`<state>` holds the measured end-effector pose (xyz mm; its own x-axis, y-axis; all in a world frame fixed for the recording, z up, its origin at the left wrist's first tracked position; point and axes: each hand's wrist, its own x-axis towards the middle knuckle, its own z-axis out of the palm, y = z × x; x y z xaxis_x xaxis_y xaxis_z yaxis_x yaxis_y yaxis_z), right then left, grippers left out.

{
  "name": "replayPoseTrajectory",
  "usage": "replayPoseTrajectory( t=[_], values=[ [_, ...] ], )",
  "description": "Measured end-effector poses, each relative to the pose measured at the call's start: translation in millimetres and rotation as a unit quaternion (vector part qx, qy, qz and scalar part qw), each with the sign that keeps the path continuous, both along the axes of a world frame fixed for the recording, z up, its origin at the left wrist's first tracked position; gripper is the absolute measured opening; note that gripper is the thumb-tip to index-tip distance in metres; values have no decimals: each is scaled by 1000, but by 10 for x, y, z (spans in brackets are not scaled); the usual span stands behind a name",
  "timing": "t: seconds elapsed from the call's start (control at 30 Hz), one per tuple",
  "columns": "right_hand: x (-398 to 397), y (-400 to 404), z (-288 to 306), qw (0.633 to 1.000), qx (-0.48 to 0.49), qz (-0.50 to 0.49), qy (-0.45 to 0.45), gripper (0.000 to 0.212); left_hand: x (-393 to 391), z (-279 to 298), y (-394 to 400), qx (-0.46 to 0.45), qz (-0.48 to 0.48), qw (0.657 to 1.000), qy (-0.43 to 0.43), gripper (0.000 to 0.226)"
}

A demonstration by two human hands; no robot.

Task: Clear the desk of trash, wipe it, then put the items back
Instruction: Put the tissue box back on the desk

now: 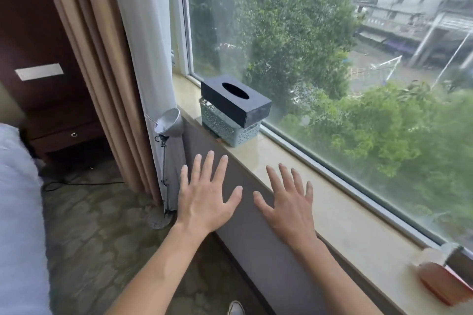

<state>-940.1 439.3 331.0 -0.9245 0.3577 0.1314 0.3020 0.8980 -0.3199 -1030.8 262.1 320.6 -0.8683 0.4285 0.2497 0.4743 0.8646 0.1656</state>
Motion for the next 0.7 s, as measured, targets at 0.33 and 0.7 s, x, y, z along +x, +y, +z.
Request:
replayPoseTrajectory(
  t=[0.33,0.7],
  values=[
    [-1746,315,176,996,-25,-51,67,77,-1983,465,407,-40,-43,997,47,86],
    [-2773,513,286,979,-135,-131,75,74,-3699,613,686,-46,-91,994,45,84]
  ],
)
